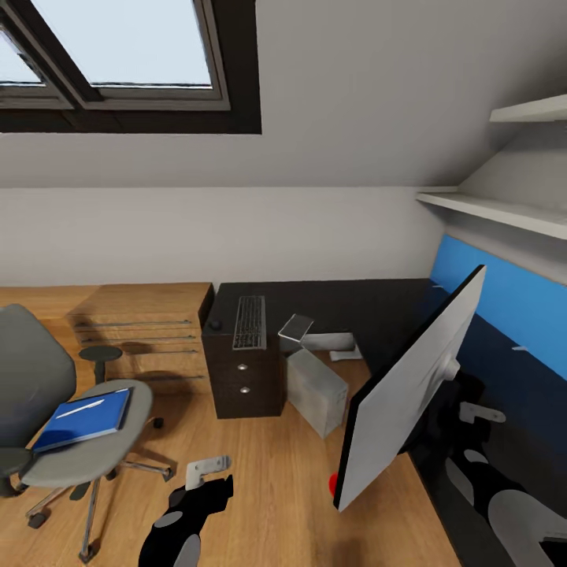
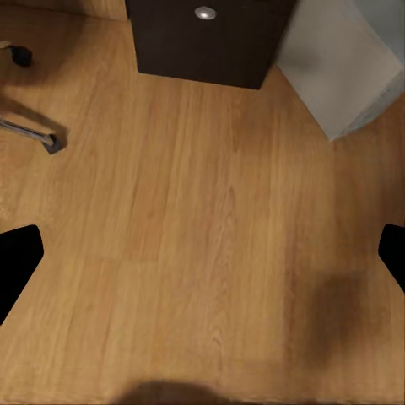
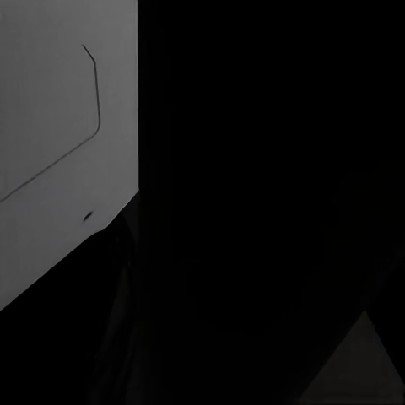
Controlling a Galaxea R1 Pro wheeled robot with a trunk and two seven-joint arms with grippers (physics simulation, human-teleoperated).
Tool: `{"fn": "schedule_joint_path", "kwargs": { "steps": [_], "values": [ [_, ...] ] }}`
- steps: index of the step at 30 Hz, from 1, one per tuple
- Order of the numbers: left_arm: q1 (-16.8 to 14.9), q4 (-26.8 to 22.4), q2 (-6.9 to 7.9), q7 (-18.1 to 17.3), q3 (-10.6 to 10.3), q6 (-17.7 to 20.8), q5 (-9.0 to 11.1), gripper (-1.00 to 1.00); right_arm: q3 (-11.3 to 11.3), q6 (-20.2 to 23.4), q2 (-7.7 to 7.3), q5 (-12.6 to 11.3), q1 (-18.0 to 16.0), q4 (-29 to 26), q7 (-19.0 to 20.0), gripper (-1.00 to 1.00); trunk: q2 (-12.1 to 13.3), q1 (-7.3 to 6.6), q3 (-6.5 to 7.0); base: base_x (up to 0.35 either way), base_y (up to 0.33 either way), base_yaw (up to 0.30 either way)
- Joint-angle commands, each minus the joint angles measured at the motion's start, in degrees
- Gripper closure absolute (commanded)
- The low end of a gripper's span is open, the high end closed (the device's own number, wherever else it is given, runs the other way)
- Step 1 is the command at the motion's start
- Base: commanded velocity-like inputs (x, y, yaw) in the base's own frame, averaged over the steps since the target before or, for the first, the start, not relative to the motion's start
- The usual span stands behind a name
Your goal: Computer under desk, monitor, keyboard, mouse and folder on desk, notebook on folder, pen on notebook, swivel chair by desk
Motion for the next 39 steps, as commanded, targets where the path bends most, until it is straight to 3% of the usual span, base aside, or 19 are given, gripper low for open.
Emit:
{"fn": "schedule_joint_path", "kwargs": {
  "steps": [1,18,39],
  "values": [
    [-0.1,-0.1,0.01,0.6,-0.1,0.1,0.6,-1.00,0.1,-0.4,0.00,-0.8,0.0,0.1,0.1,1.00,-0.1,-0.02,-0.11,-0.333,0.001,0.000],
    [-0.1,0.0,0.01,0.7,-0.1,0.1,0.6,-1.00,0.1,-0.3,0.00,-0.9,0.0,0.1,0.0,1.00,-0.1,-0.02,-0.11,-0.329,-0.035,0.000],
    [-0.1,0.0,0.01,0.7,0.0,0.0,0.5,-1.00,0.2,-0.4,0.09,-0.8,0.0,0.1,0.1,1.00,-0.1,-0.02,-0.11,-0.086,-0.320,0.000]
  ]
}}
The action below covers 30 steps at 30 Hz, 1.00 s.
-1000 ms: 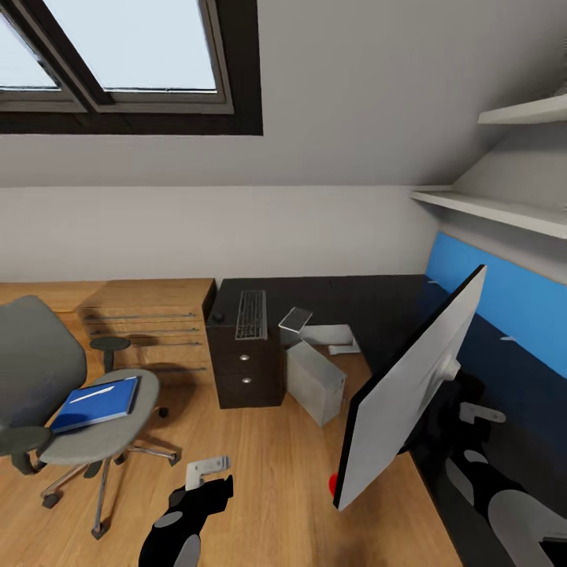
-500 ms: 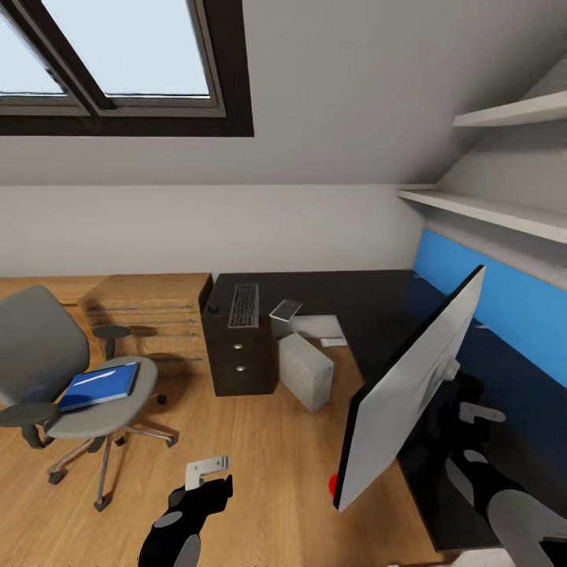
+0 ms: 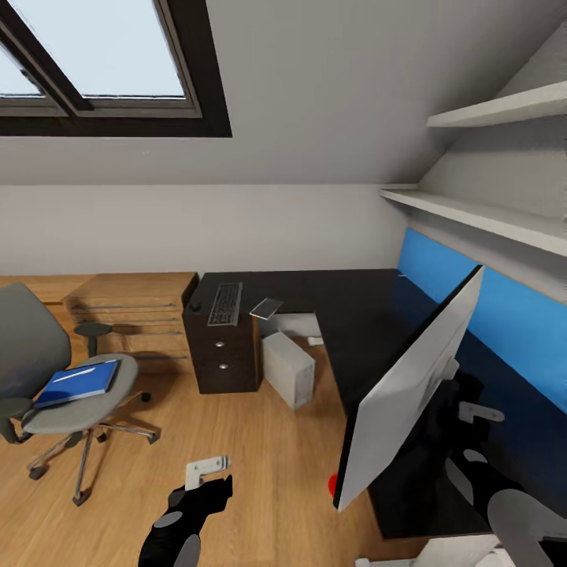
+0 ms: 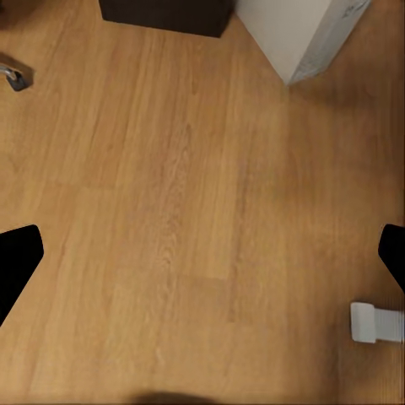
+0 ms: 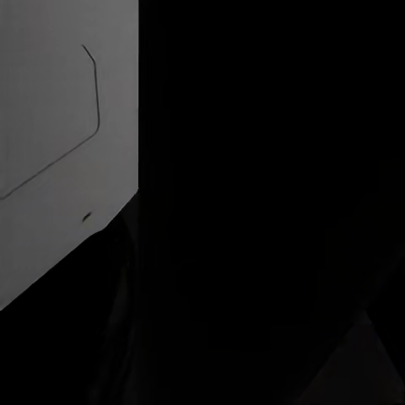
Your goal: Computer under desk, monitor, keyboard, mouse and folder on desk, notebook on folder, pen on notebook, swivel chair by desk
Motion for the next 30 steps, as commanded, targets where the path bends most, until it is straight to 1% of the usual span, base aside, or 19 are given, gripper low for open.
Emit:
{"fn": "schedule_joint_path", "kwargs": {
  "steps": [1,6,11,13,20,30],
  "values": [
    [0.0,-0.1,0.01,0.6,-0.1,0.1,0.6,-1.00,1.0,-0.7,-0.07,-2.1,0.0,0.2,-0.1,1.00,-0.1,0.02,-0.12,-0.001,-0.346,0.000],
    [0.0,-0.1,0.01,0.6,-0.1,0.1,0.6,-1.00,1.0,-0.7,-0.07,-2.1,0.0,0.2,0.0,1.00,-0.1,0.02,-0.12,0.000,-0.346,0.009],
    [0.0,-0.1,0.01,0.6,-0.1,0.1,0.6,-1.00,1.0,-0.7,-0.07,-2.1,0.0,0.2,0.0,1.00,-0.1,0.02,-0.12,0.000,-0.324,0.177],
    [0.0,-0.1,0.01,0.6,-0.1,0.1,0.6,-1.00,1.0,-0.7,-0.07,-2.1,0.0,0.2,0.0,1.00,-0.1,0.02,-0.12,0.000,-0.162,0.139],
    [0.0,-0.1,0.01,0.6,-0.1,0.1,0.6,-1.00,1.0,-0.7,-0.07,-2.1,0.0,0.2,-0.1,1.00,-0.1,0.02,-0.12,0.000,-0.040,0.013],
    [0.0,-0.1,0.01,0.6,-0.1,0.1,0.6,-1.00,1.0,-0.7,-0.07,-2.1,0.0,0.2,-0.1,1.00,-0.1,0.02,-0.12,0.000,-0.259,0.000]
  ]
}}
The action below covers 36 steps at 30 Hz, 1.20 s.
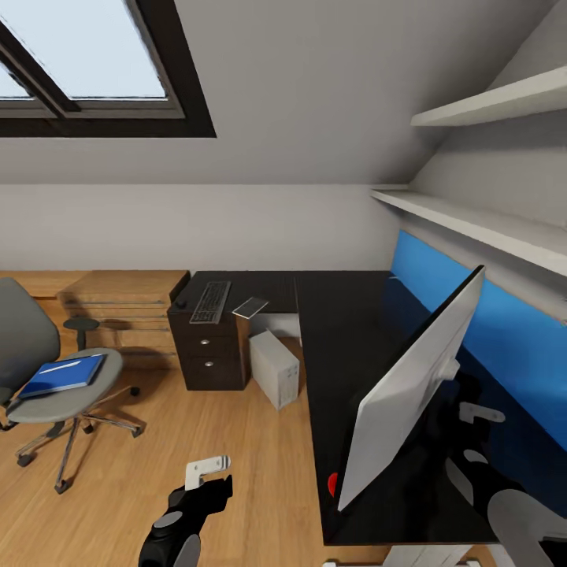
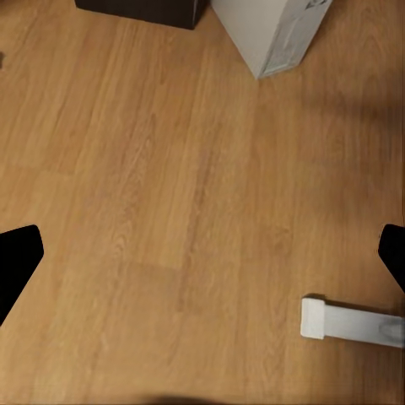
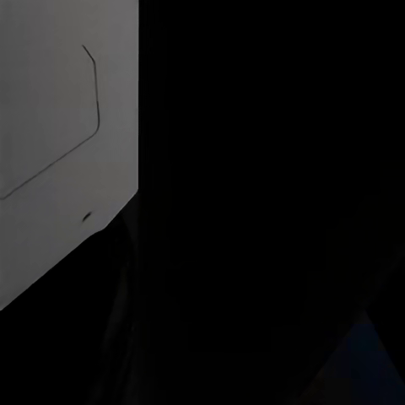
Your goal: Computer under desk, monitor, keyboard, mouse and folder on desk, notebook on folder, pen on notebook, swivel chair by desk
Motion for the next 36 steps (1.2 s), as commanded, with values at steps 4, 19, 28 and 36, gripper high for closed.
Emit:
{"fn": "schedule_joint_path", "kwargs": {
  "steps": [4,19,28,36],
  "values": [
    [0.0,-0.1,0.01,0.6,-0.1,0.1,0.6,-1.00,0.9,-0.6,-0.05,-1.6,0.0,0.2,0.0,1.00,-0.1,0.02,-0.11,0.064,-0.049,0.000],
    [0.0,-0.1,0.01,0.6,-0.1,0.1,0.5,-1.00,1.0,-0.6,0.04,-1.6,0.0,0.2,0.0,1.00,-0.1,0.02,-0.11,0.153,-0.084,0.000],
    [0.0,-0.1,0.04,0.6,-0.1,0.1,0.5,-1.00,1.0,-0.6,0.04,-1.6,0.0,0.3,0.0,1.00,-0.1,0.02,-0.11,0.228,-0.194,0.000],
    [0.0,-0.2,0.06,0.6,-0.1,0.1,0.5,-1.00,1.0,-0.6,0.04,-1.6,0.0,0.3,0.0,1.00,-0.1,0.02,-0.11,0.201,-0.209,0.000]
  ]
}}
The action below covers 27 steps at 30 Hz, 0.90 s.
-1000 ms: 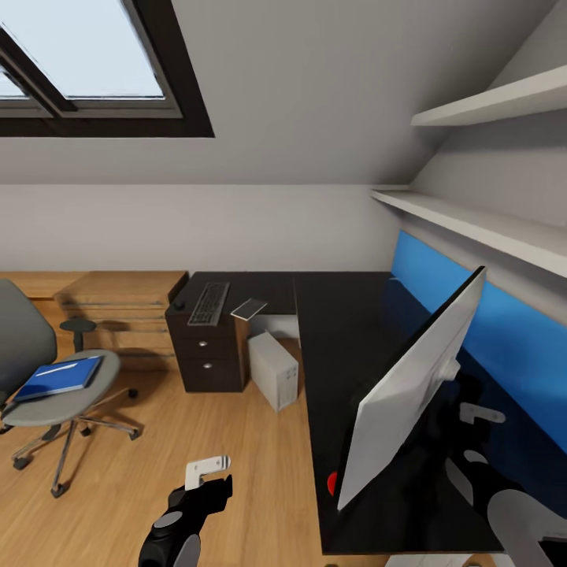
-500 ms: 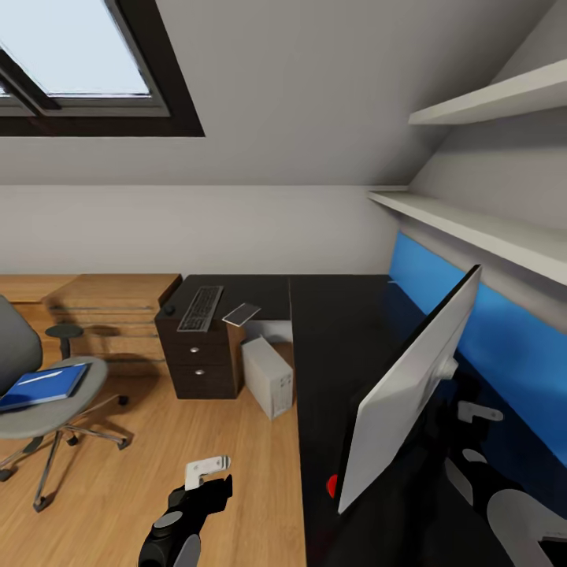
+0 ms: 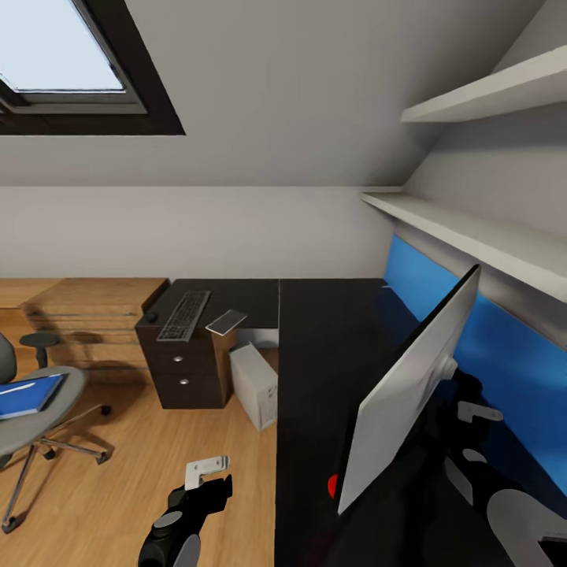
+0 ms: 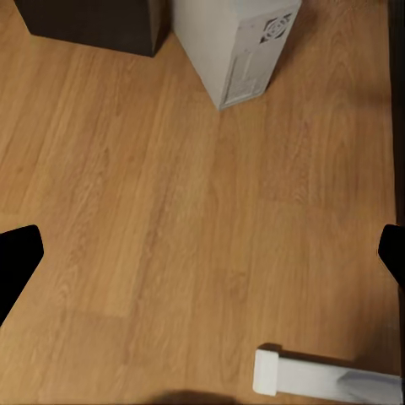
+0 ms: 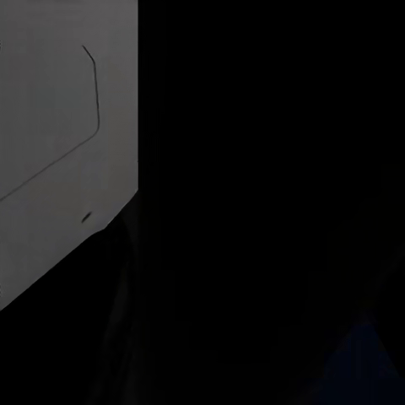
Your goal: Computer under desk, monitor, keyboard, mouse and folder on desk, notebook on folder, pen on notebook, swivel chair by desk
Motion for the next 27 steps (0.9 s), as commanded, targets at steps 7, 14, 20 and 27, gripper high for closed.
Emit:
{"fn": "schedule_joint_path", "kwargs": {
  "steps": [7,14,20,27],
  "values": [
    [0.0,-0.1,0.05,0.6,0.0,0.1,0.6,-1.00,1.1,-0.7,0.02,-2.2,0.0,0.5,-0.6,1.00,-0.1,0.04,-0.11,0.016,-0.023,0.000],
    [0.0,-0.1,0.01,0.6,0.0,0.1,0.6,-1.00,1.1,-0.7,0.03,-2.1,0.0,0.5,-0.6,1.00,-0.1,0.04,-0.11,0.063,-0.081,0.000],
    [0.0,-0.1,0.03,0.5,0.0,0.1,0.6,-1.00,1.1,-0.7,0.03,-2.1,0.0,0.5,-0.7,1.00,-0.1,0.04,-0.11,0.010,-0.013,0.000],
    [0.0,-0.1,0.01,0.5,0.0,0.1,0.7,-1.00,1.1,-0.7,0.03,-2.1,0.0,0.5,-0.6,1.00,-0.1,0.04,-0.11,0.030,-0.035,0.000]
  ]
}}
